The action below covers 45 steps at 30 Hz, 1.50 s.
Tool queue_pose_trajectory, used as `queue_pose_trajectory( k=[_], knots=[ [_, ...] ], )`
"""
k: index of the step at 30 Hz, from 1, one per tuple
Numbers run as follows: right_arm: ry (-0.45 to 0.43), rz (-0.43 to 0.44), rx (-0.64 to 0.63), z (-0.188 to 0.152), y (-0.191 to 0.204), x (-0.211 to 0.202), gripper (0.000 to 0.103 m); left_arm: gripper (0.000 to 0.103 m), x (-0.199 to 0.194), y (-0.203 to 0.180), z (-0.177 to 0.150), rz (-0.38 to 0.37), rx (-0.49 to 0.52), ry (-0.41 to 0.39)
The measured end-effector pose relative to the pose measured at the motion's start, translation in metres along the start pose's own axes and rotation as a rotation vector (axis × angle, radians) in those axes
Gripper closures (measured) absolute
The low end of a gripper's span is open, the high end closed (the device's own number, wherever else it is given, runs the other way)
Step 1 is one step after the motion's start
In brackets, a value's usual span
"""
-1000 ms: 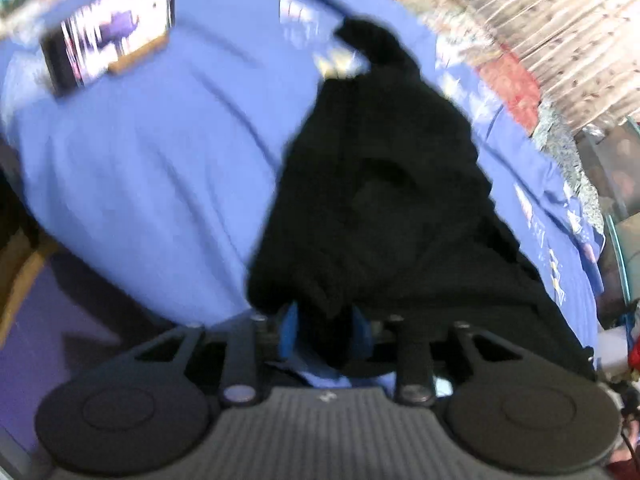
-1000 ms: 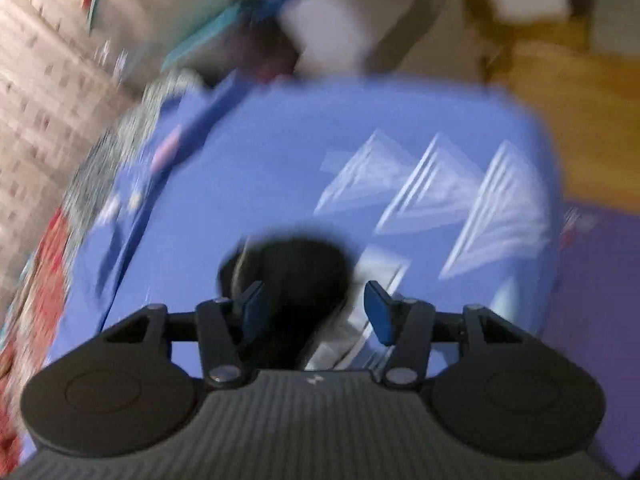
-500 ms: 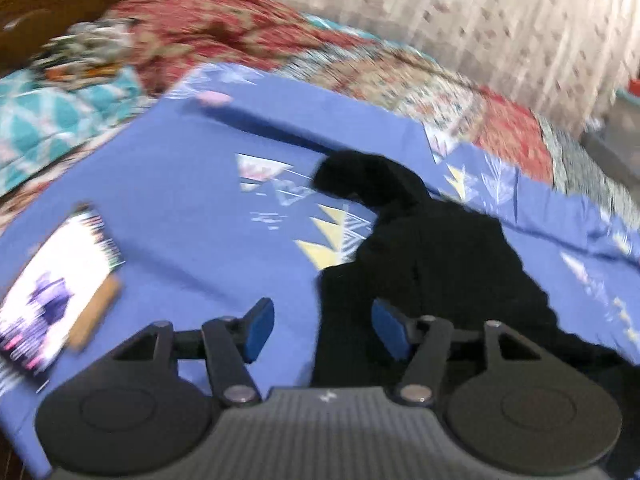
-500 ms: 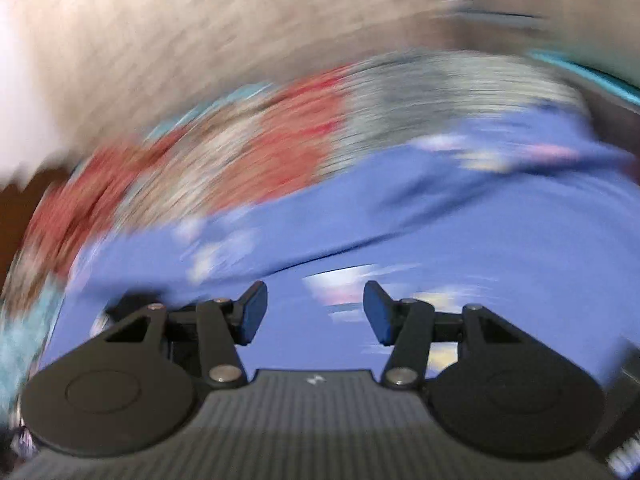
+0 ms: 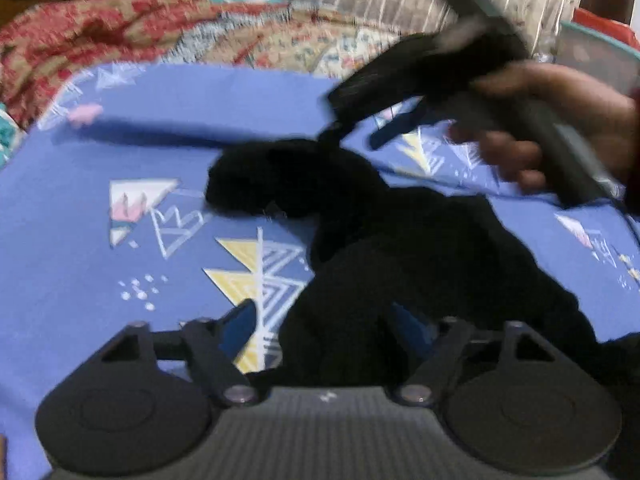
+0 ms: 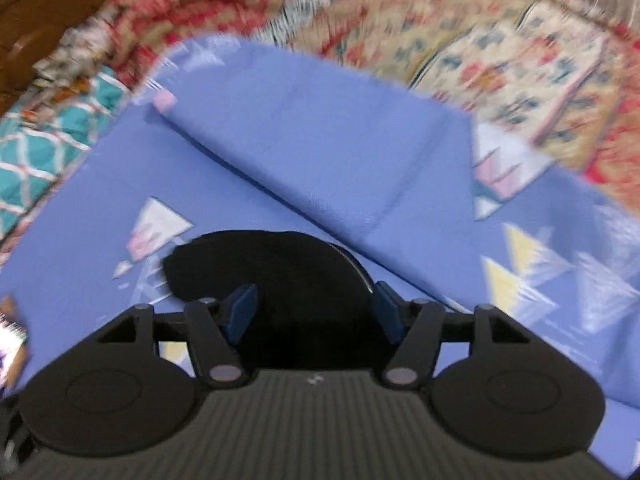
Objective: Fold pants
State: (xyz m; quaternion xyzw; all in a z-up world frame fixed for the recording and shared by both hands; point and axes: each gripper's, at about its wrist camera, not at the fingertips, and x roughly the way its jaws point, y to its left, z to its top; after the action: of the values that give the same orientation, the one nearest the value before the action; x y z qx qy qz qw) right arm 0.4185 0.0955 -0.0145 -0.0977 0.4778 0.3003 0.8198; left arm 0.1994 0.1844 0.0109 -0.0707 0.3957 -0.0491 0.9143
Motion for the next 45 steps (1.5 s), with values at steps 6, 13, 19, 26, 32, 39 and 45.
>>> queue_pose_trajectory(
  k=[6,13,19,26,32,39,45],
  knots=[
    [-0.026,0.005,0.032,-0.014,-0.003,0.015,0.093,0.092,0.003,-0.004,-0.005,-0.023,-0.009,0.022],
    [-0.354,-0.153,0.376,-0.034,-0.106,-0.138,0.094,0.093,-0.078,-0.008,-0.008,-0.054,-0.113,-0.183],
    [-0.529,-0.37,0.684,-0.142,-0.206,-0.304,0.094,0.093,-0.137,-0.015,-0.026,-0.006,-0.161,-0.317],
    [-0.531,-0.507,0.928,-0.269,-0.259,-0.39,0.094,0.093,-0.123,-0.023,-0.023,0.073,-0.212,-0.267],
    [-0.372,-0.599,1.009,-0.326,-0.304,-0.351,0.09,0.093,-0.106,-0.035,-0.017,0.129,-0.223,-0.218],
    [-0.397,-0.679,1.166,-0.419,-0.33,-0.382,0.088,0.093,-0.129,-0.027,-0.024,0.113,-0.253,-0.247],
    [-0.453,-0.541,1.191,-0.419,-0.341,-0.373,0.049,0.093,-0.135,-0.019,-0.037,0.112,-0.344,-0.246]
  ],
)
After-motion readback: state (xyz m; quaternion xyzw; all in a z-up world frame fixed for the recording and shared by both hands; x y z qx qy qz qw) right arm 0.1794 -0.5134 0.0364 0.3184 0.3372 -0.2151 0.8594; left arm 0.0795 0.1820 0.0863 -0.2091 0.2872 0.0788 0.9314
